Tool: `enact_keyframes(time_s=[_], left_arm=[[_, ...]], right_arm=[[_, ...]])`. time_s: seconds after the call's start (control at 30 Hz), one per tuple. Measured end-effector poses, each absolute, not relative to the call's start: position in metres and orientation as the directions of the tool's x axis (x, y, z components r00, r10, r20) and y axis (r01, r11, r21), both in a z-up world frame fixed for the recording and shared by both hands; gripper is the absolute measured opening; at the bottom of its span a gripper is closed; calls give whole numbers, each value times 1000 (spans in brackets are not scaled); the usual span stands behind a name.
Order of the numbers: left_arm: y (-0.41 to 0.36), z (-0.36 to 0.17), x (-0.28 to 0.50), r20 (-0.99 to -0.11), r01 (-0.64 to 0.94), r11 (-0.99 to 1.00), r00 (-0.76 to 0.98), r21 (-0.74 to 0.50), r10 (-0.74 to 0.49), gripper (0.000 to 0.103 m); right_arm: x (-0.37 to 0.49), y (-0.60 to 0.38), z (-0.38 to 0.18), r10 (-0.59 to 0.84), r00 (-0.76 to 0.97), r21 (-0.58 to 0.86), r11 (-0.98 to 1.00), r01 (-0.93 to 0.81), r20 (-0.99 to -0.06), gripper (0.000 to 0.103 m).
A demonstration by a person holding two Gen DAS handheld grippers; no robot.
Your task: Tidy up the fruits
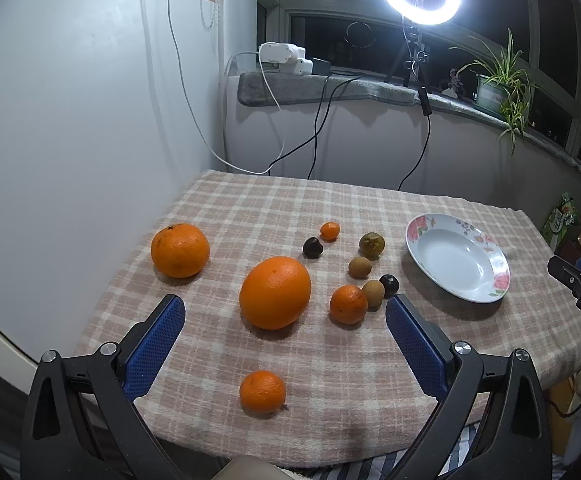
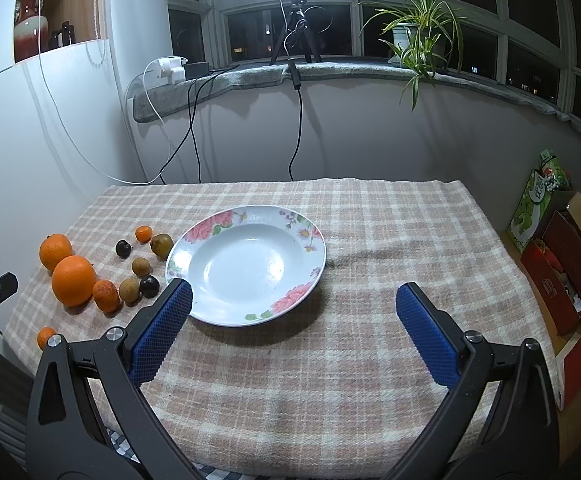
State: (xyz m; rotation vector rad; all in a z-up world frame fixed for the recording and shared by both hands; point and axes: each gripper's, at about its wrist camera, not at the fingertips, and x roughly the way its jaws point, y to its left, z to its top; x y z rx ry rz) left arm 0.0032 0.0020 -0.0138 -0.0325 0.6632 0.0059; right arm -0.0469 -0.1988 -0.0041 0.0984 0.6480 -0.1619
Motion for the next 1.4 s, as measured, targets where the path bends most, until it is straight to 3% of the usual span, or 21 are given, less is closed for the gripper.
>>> enact_keyframes(time_s=[1.0,1.4], left_arm=[[13,-21,9,-625,-24,999,781,-45,-9,101],[45,-40,19,-669,-50,991,742,-125,-47,101]], right_arm=[[-35,-189,-12,-100,772,35,987,156,-628,103],[-7,-168,-18,19,752,61,998,28,-658,103]])
